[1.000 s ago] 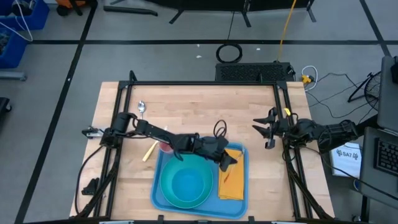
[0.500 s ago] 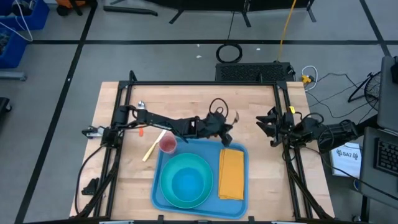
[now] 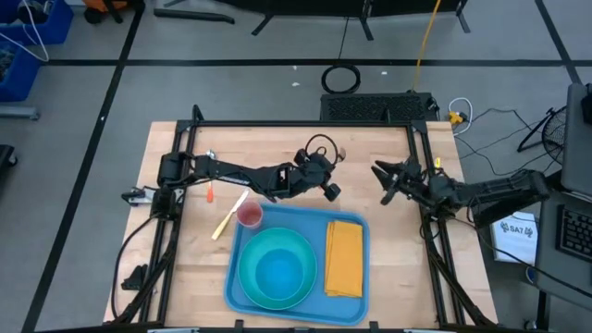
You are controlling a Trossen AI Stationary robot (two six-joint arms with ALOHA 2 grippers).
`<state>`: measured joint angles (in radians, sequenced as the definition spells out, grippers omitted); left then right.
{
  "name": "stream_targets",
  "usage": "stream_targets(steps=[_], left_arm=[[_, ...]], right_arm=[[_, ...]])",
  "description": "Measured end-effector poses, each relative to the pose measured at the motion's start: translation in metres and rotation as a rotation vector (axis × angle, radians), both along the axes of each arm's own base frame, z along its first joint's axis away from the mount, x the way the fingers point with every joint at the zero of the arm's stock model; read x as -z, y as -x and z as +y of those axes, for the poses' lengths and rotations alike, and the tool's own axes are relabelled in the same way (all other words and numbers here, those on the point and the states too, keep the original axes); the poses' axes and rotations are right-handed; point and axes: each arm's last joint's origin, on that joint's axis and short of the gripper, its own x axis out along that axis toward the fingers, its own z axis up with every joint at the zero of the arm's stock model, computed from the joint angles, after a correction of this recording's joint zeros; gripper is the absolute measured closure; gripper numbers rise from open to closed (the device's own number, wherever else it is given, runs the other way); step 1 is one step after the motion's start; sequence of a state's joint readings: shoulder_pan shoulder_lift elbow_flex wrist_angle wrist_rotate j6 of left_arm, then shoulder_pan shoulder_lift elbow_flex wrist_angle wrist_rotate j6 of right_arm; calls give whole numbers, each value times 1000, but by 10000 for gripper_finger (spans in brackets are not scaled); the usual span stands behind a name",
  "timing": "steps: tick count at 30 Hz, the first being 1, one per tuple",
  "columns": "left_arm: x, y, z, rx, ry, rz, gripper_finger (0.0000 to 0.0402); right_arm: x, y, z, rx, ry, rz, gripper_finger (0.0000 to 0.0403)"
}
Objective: Set up tray
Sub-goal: Put the orange fork on the yellow napkin
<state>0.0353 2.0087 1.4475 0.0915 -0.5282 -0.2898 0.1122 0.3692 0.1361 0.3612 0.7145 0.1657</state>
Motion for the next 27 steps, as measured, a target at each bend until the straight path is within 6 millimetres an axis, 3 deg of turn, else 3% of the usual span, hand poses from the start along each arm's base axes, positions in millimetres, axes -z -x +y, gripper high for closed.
stream_targets(steps=[11,20,27], left_arm=[[-3,-1,0,2,-42,-7,392],[-1,0,1,-14,-81,36,392],[-3,0,1,-8,-95,25,392]], right_arm=[[-11,-50,-15,72,53,123,293],[-30,-77,-21,-18,31,61,219],[-26,-93,-28,10,11,108,193]])
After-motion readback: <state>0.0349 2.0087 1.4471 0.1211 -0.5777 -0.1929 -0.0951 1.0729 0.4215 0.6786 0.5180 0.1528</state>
